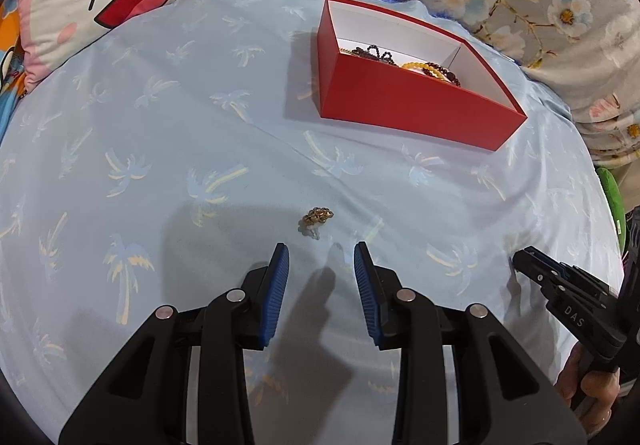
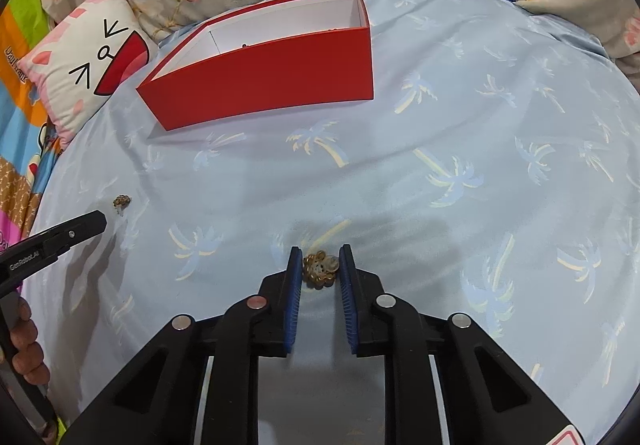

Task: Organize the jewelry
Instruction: 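Grasp the gold flower charm with the right tool, then carry the held charm with the right tool over the red box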

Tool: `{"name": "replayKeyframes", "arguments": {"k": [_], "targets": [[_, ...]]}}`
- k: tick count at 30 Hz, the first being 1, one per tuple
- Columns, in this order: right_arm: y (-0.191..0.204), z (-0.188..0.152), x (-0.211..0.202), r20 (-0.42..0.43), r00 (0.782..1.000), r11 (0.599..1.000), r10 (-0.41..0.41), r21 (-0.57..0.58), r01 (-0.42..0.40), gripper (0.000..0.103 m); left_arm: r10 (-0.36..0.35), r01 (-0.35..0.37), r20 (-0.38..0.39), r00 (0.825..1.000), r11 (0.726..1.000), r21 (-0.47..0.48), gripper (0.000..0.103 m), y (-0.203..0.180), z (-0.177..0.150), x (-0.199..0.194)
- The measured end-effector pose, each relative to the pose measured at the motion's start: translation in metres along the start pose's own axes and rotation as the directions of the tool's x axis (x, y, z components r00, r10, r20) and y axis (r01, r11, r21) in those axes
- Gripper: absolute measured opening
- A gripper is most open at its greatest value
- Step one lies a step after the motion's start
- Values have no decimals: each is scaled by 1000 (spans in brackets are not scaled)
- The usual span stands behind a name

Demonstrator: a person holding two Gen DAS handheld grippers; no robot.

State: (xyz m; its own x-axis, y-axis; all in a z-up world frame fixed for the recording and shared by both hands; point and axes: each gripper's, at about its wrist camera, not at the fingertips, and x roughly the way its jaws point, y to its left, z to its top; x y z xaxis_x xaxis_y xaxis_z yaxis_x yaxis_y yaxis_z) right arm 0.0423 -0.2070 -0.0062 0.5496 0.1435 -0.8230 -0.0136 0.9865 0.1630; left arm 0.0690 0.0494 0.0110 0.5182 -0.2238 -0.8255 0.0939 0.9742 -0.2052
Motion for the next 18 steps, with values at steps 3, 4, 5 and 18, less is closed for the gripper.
{"name": "replayKeyframes", "arguments": {"k": [3, 4, 5, 18], "targets": [[0, 1, 1, 3, 1000, 1000, 3, 0, -3, 17, 2, -2, -2, 1000, 1000, -3, 32, -1, 3, 7], [-1, 1, 2, 4, 1000, 1000, 3, -2, -3, 17, 2, -2, -3, 1000, 1000, -4, 32, 0, 4, 8], [-1, 2, 2, 5, 1000, 1000, 4, -2, -4, 17, 4, -4, -3, 1000, 1000, -4, 32, -1, 5, 10], [1, 4, 3, 0, 1000, 1000, 18, 1, -18, 17, -3, 3, -9, 1000, 1000, 11, 14, -4, 10, 25]]}}
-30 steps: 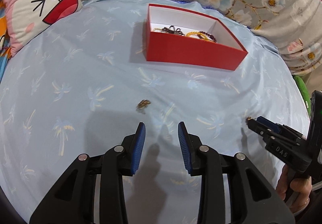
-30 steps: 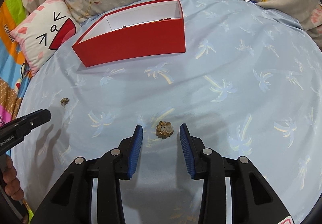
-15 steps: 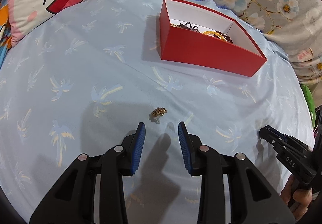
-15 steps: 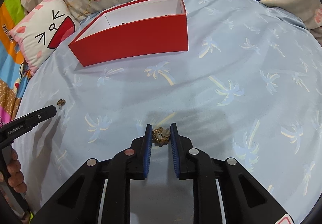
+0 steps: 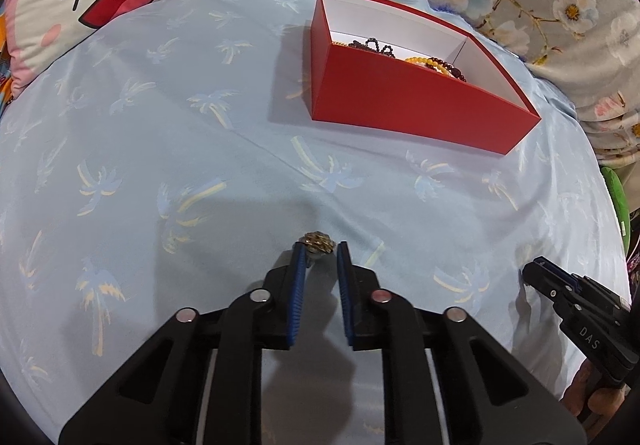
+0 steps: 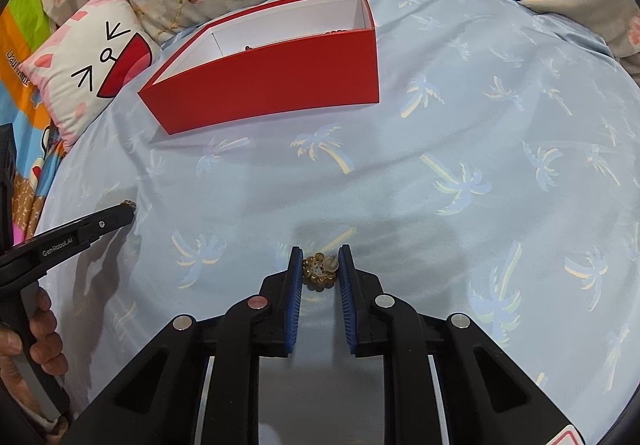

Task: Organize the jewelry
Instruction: 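Carry the held charm with the right tool over the red box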

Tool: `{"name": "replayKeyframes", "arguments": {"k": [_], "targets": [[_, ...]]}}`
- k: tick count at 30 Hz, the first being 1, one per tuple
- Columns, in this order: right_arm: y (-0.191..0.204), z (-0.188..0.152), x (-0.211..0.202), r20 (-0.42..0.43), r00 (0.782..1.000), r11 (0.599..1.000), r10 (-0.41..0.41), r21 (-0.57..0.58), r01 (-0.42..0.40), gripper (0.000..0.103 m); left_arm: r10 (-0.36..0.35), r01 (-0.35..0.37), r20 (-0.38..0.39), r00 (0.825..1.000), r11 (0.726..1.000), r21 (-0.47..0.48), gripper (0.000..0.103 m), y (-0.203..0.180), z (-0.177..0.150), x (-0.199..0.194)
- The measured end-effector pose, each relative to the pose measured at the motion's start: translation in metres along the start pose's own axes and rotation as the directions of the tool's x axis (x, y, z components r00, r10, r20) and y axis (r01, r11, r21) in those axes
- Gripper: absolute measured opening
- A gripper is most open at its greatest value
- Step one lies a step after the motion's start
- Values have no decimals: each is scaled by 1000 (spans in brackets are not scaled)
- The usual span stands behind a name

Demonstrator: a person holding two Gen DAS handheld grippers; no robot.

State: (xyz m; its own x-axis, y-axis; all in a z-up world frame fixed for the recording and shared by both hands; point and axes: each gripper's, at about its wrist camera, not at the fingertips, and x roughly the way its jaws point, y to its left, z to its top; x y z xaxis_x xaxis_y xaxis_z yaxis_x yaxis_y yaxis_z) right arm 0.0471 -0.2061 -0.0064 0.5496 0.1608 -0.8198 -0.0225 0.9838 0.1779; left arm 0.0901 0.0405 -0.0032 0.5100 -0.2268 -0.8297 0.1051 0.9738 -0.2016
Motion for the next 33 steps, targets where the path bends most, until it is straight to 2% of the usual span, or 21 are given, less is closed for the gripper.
{"name": "replayKeyframes", "arguments": {"k": [12, 19, 24, 33], "targets": [[4, 0, -2, 2, 1000, 1000, 10, -1, -10, 17, -19, 19, 9, 1000, 1000, 14, 13, -9, -2, -4], [6, 12, -20, 48, 998, 999, 38, 2, -38, 17, -48, 46, 44, 998, 998, 42, 13, -21, 6, -24], [11, 36, -38, 112, 993, 999, 45, -28, -43, 17, -71, 66, 92, 993, 996, 66, 13, -34, 26, -40], [24, 109, -51, 216, 973, 994, 81, -88, -63, 17, -103, 78, 215, 971, 989, 123, 13, -62, 93, -52]]}}
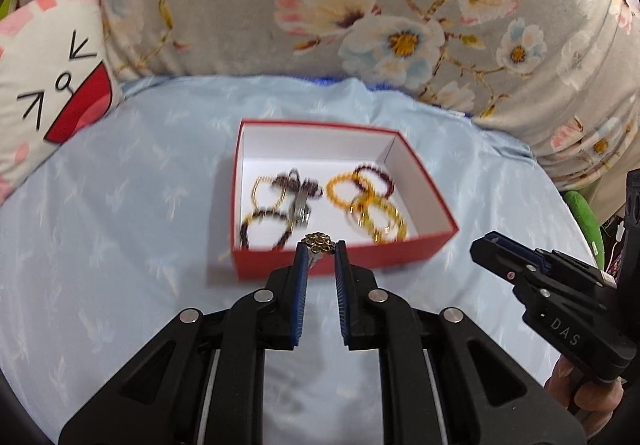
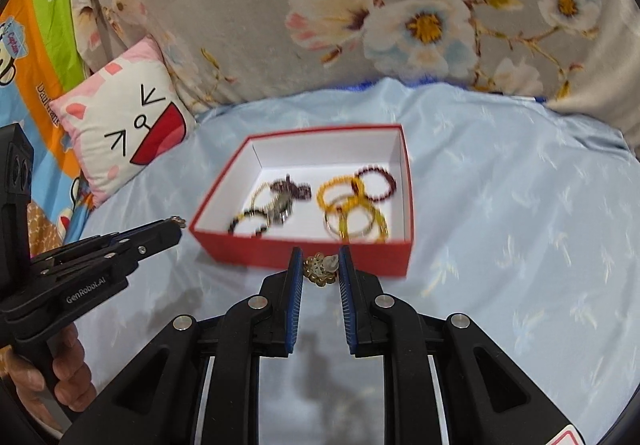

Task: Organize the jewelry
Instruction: 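Carry the held charm with the right tool over the red box, then open the right tool to drop the charm into the box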

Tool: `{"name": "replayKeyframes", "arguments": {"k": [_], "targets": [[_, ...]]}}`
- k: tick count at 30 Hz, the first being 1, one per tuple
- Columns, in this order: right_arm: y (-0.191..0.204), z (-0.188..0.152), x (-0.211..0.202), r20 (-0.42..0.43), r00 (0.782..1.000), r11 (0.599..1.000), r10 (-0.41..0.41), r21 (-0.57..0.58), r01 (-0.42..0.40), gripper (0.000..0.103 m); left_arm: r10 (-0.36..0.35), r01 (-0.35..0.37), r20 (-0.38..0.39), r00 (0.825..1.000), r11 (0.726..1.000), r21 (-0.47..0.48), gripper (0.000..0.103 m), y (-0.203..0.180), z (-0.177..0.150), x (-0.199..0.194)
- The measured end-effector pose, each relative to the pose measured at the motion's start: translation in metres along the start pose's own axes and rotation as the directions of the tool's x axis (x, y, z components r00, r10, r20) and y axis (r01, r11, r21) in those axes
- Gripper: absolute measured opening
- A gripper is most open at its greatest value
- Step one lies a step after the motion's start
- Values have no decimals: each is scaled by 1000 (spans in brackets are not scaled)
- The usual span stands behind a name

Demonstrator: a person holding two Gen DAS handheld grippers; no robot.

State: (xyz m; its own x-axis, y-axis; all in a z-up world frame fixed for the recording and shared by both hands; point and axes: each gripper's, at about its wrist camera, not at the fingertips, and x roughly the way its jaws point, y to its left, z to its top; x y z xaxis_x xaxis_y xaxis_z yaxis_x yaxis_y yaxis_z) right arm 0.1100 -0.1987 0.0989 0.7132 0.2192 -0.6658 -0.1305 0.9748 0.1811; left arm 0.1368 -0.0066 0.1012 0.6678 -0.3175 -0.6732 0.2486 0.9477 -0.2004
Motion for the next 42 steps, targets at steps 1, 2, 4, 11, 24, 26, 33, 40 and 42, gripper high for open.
{"name": "replayKeyframes", "arguments": {"k": [1, 2, 4, 11, 24, 26, 33, 40, 42], "targets": [[0, 7, 3, 5, 1000, 1000, 3, -2, -3, 17, 1, -1, 8, 1000, 1000, 3, 13, -1, 7, 4], [1, 15, 9, 10, 1000, 1000, 3, -5, -3, 17, 0, 0, 11, 1000, 1000, 5, 13, -1, 13, 8], [1, 29, 20, 17, 1000, 1000, 1, -7, -1, 17, 0, 0, 15, 1000, 1000, 7, 13, -2, 24, 18], [-6, 55, 66, -1, 1000, 999, 19, 26, -19, 17, 31, -31, -18, 999, 999, 8, 13, 2, 45, 67], [-19, 56, 135, -79, 997, 998, 0, 62, 5, 17, 67, -69, -93, 993, 998, -15, 13, 16, 44, 130], [-18, 55, 141, -88, 996, 998, -3, 59, 8, 17, 67, -69, -98, 993, 997, -17, 13, 17, 44, 135], [-19, 53, 152, -99, 995, 998, -3, 58, 9, 17, 74, -77, -115, 991, 997, -23, 13, 20, 42, 146], [-17, 52, 159, -115, 993, 999, -6, 48, 12, 17, 81, -84, -127, 989, 996, -22, 14, 20, 39, 152], [-16, 51, 159, -114, 993, 999, -11, 47, 17, 18, 86, -89, -128, 988, 996, -23, 14, 21, 39, 152]]}}
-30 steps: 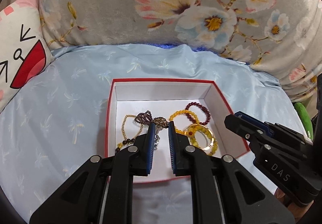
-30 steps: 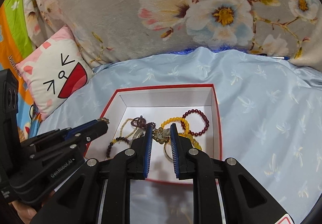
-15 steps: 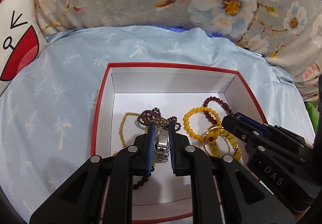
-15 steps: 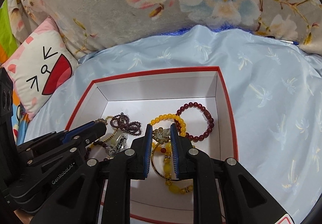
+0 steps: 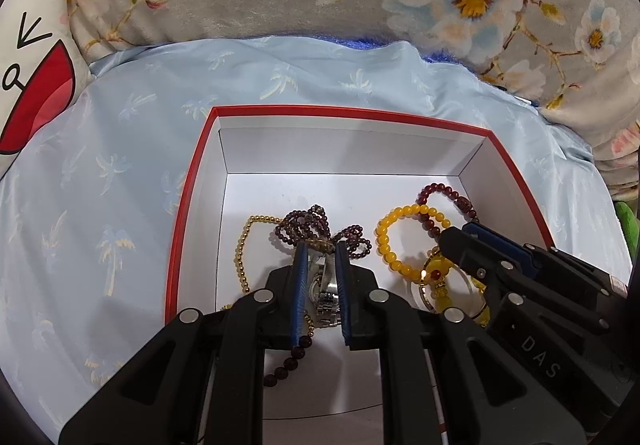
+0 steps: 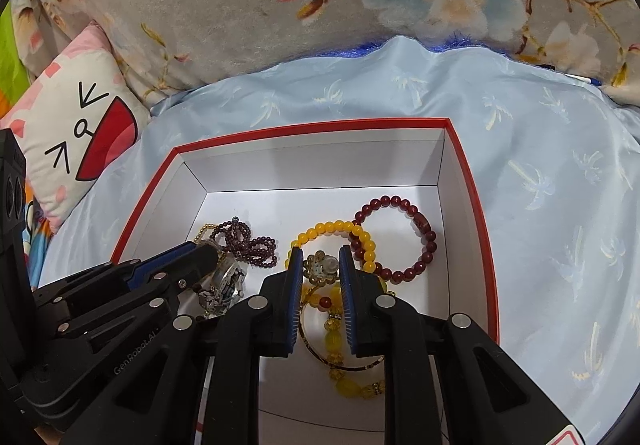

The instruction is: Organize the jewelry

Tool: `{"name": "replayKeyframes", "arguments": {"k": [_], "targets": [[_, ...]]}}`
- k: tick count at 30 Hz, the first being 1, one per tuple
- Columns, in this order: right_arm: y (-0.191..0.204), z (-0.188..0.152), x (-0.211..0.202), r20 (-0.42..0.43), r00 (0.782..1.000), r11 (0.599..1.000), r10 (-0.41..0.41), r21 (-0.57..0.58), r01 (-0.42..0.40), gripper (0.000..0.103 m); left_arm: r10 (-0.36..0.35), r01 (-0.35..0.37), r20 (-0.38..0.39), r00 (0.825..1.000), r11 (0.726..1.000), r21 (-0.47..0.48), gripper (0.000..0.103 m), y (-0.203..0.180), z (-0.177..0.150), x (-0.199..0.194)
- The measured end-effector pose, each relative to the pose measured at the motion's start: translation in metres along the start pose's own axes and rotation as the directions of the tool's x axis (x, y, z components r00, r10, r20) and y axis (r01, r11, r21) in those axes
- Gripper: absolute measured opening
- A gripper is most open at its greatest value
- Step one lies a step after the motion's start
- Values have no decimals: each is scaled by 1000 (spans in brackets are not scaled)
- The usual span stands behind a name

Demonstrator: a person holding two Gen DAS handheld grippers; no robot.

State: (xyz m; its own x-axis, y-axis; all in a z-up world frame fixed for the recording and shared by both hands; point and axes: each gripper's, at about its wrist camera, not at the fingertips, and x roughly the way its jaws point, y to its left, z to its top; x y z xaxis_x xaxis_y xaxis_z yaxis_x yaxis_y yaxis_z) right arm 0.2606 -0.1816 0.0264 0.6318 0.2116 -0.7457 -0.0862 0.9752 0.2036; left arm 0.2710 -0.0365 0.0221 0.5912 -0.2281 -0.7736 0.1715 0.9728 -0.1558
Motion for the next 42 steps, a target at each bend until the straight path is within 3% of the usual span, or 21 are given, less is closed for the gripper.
{"name": "replayKeyframes", "arguments": {"k": [14, 17, 20, 29, 35, 42], "targets": [[9, -7, -28, 44, 999, 1000, -22, -11, 22, 37, 36, -37, 38, 999, 999, 15, 14, -7, -3, -26], [10, -12, -41, 68, 997, 999, -40, -9, 41, 46, 51, -52, 52, 997, 998, 22, 15, -11, -8, -37], [11, -18, -55, 83, 995, 999, -52, 0, 52, 47, 59, -60, 68, 996, 998, 16, 27, -13, -13, -50], [12, -49, -85, 81, 994, 997, -74, 19, 73, 48, 61, -62, 69, 996, 998, 16, 33, -20, -40, -79], [12, -71, -102, 81, 992, 995, -96, 27, 94, 57, 69, -69, 58, 996, 998, 2, 40, -21, -62, -92], [4, -91, -112, 65, 991, 991, -117, 70, 113, 72, 109, -108, 73, 991, 994, -15, 60, -18, -81, -107]]}}
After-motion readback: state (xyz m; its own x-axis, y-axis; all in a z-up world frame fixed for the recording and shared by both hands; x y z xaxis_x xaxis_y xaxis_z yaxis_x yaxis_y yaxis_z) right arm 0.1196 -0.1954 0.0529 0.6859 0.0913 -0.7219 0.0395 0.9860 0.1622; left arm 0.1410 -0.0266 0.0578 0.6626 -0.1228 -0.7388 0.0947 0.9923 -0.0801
